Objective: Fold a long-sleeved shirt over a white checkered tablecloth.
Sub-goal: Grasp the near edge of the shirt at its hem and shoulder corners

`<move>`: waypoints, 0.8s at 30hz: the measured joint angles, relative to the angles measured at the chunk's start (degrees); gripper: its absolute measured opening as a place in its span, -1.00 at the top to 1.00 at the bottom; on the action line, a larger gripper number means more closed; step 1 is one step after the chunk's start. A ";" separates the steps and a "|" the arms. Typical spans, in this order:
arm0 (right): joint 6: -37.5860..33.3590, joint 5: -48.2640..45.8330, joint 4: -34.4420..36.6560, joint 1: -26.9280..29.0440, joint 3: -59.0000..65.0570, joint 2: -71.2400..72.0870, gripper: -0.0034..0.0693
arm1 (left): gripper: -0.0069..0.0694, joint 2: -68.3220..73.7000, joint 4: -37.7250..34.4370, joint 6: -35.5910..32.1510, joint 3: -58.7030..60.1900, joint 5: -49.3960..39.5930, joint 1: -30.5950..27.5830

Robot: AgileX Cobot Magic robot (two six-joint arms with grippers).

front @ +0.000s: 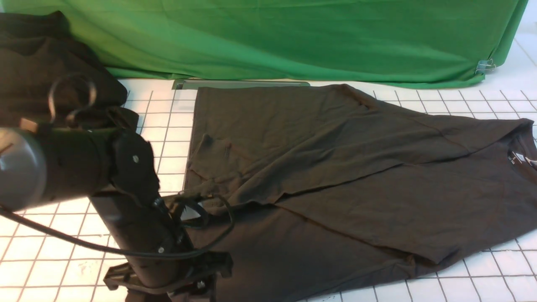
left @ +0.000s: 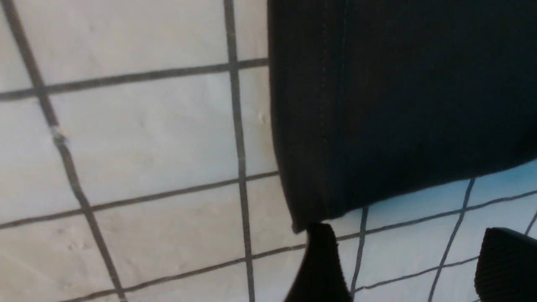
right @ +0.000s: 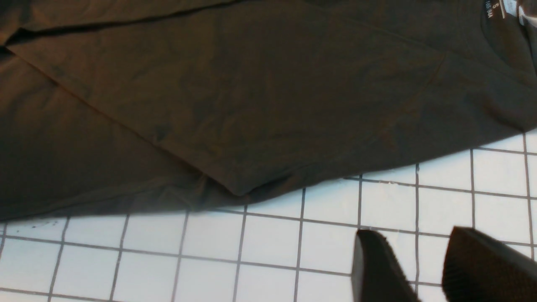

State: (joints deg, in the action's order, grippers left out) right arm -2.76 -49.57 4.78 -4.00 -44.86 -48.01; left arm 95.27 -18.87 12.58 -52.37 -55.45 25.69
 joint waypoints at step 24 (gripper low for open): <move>0.00 0.51 0.05 -0.04 0.00 0.00 0.24 | 0.52 3.50 4.03 8.25 -0.02 4.61 1.67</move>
State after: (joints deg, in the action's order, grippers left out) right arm -2.76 -49.06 4.83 -4.04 -44.86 -48.01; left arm 98.78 -14.84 20.83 -52.39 -50.85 27.36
